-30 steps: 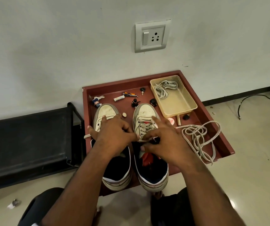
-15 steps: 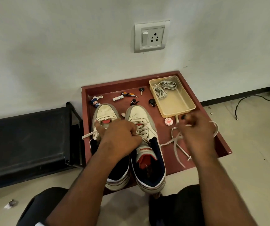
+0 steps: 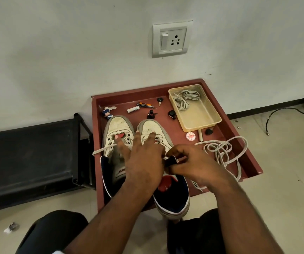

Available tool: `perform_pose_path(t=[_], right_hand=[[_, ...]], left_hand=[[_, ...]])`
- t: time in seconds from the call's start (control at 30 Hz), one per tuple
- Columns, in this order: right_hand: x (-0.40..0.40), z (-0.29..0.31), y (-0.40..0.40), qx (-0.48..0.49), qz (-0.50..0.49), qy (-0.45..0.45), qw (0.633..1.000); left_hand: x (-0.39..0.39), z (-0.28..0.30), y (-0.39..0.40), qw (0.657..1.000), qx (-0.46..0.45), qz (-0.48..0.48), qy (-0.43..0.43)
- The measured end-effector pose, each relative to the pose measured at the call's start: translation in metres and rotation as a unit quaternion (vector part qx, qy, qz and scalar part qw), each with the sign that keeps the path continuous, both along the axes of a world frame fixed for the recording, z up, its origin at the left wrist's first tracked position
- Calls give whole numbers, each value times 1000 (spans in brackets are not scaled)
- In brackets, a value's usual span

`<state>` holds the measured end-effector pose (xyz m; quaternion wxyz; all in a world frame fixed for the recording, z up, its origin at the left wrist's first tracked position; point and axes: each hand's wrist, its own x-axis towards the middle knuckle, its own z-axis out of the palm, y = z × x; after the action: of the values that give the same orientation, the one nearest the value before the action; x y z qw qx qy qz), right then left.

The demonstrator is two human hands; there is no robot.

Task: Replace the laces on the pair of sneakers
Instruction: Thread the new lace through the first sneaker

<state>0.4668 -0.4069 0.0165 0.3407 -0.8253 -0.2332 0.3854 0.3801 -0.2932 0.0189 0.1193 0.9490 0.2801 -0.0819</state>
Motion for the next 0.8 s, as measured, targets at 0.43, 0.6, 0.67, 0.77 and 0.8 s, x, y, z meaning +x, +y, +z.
perform_pose_path(t=[0.43, 0.6, 0.67, 0.77, 0.8], right_hand=[[3, 3, 3, 2, -72, 34, 997], [4, 2, 2, 0, -82, 55, 995], [5, 2, 0, -5, -84, 69, 994], [8, 2, -4, -16, -85, 63, 994], [8, 3, -4, -16, -86, 58, 994]], left_hand=[[-2, -1, 1, 999, 37, -21, 5], [1, -2, -6, 999, 51, -12, 6], [0, 0, -4, 999, 46, 5, -2], [-6, 6, 16, 995, 34, 83, -41], [-9, 7, 25, 991, 27, 117, -57]])
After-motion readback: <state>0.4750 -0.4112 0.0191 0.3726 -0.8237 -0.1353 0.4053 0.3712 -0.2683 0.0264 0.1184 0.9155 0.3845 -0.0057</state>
